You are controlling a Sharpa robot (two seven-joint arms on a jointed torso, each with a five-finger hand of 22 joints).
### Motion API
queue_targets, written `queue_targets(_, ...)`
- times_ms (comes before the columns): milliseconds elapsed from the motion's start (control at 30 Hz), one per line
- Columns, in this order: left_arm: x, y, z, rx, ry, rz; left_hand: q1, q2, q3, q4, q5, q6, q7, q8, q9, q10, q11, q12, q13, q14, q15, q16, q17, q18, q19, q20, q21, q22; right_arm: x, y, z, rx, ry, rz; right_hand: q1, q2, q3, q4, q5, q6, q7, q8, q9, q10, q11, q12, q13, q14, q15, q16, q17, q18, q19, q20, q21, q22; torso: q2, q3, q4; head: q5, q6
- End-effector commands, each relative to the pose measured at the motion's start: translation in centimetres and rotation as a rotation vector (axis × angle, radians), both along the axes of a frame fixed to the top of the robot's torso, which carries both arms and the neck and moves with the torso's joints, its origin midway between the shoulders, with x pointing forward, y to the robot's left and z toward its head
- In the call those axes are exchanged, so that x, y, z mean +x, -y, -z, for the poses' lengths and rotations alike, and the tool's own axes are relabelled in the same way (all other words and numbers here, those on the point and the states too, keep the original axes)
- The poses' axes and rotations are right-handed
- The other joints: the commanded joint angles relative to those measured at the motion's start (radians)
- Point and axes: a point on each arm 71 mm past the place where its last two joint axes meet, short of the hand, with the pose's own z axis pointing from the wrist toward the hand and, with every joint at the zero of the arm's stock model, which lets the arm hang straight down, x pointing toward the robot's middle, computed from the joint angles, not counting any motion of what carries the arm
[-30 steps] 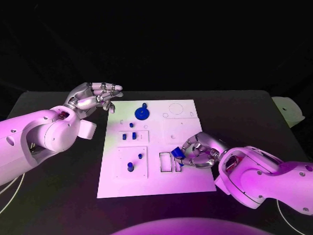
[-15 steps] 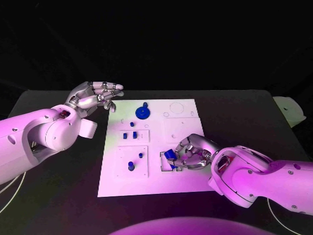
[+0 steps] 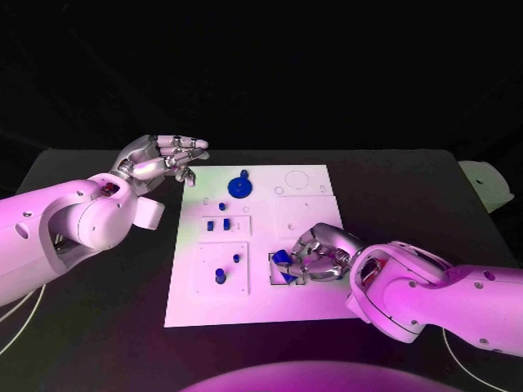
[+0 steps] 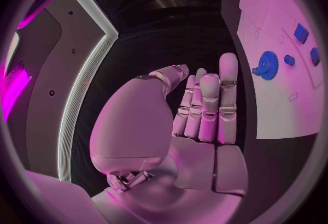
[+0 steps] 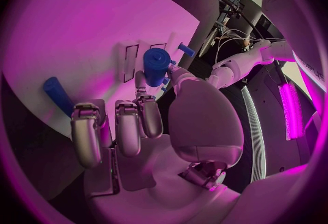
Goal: Assemble the parts on the task board
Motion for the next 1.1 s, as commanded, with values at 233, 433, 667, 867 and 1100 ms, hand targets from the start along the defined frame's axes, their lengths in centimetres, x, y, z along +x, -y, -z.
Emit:
queue_targets(233, -0.11, 0.29, -0.12, -0.014, 0.003, 0.022, -0.012, 0.001, -0.005, 0.000, -0.002, -0.007, -0.001, 0.004, -0.001, -0.007, 0.003, 0.006, 0.001, -0.006, -0.002, 0.004, 0.001, 0.015, 0.002, 0.004, -0.007, -0.002, 0.09, -0.34, 0.37, -0.030, -0.009, -0.032, -0.031, -0.006, -0.021, -0.002, 0.028, 0.031, -0.027, 0.013, 0.007, 0.008, -0.008, -0.004, 0.127, 0.091, -0.008, 0.005, 0.205, -0.007, 0.104, -0.007, 0.005, 0.263, 0.000, 0.0001, -0.0004, 0.003, -0.004)
queue_targets(433, -0.11, 0.30, -0.11, -0.013, 0.002, 0.022, -0.012, 0.001, -0.005, 0.000, -0.002, -0.007, -0.001, 0.004, -0.001, -0.007, 0.003, 0.006, 0.001, -0.006, -0.002, 0.004, 0.001, 0.015, 0.002, 0.004, -0.007, -0.002, 0.42, -0.07, 0.57, -0.031, -0.008, -0.010, -0.050, -0.002, -0.035, -0.001, 0.005, 0.029, -0.029, 0.019, 0.012, 0.008, -0.009, -0.004, 0.127, 0.091, -0.010, 0.004, 0.205, -0.007, 0.104, -0.009, 0.005, 0.263, 0.000, -0.0004, -0.0007, 0.003, -0.003)
queue_targets(667, -0.10, 0.28, -0.10, -0.013, 0.002, 0.021, -0.012, 0.001, -0.005, 0.000, -0.002, -0.007, -0.001, 0.004, -0.001, -0.007, 0.003, 0.006, 0.001, -0.006, -0.002, 0.004, 0.001, 0.015, 0.002, 0.004, -0.007, -0.002, 0.44, -0.17, 0.56, -0.029, -0.005, -0.012, -0.112, 0.019, -0.094, 0.001, -0.106, 0.023, -0.031, 0.035, 0.025, 0.009, -0.011, -0.006, 0.129, 0.091, -0.012, 0.004, 0.204, -0.007, 0.104, -0.010, 0.005, 0.263, 0.000, 0.0001, -0.0004, 0.004, -0.003)
queue_targets(867, -0.10, 0.25, -0.10, -0.012, 0.001, 0.020, -0.012, 0.001, -0.005, 0.000, -0.002, -0.007, -0.001, 0.004, -0.001, -0.007, 0.003, 0.006, 0.001, -0.006, -0.002, 0.004, 0.001, 0.015, 0.002, 0.004, -0.007, -0.002, 0.31, -0.23, 0.44, -0.027, 0.005, -0.018, -0.150, 0.040, -0.159, 0.002, -0.163, 0.018, -0.032, 0.045, 0.032, 0.009, -0.012, -0.008, 0.130, 0.091, -0.012, 0.004, 0.204, -0.007, 0.104, -0.011, 0.005, 0.263, 0.000, 0.0002, -0.0005, 0.003, -0.003)
queue_targets(1100, -0.08, 0.23, -0.09, -0.012, 0.001, 0.019, -0.012, 0.001, -0.005, 0.000, -0.002, -0.007, -0.001, 0.004, -0.001, -0.007, 0.003, 0.006, 0.001, -0.006, -0.002, 0.004, 0.001, 0.015, 0.002, 0.004, -0.007, -0.002, 0.00, -0.18, 0.18, -0.025, 0.018, -0.026, -0.172, 0.059, -0.215, 0.002, -0.171, 0.016, -0.032, 0.052, 0.037, 0.010, -0.012, -0.008, 0.132, 0.091, -0.012, 0.004, 0.204, -0.007, 0.104, -0.011, 0.005, 0.263, 0.000, 0.0010, -0.0010, 0.003, -0.003)
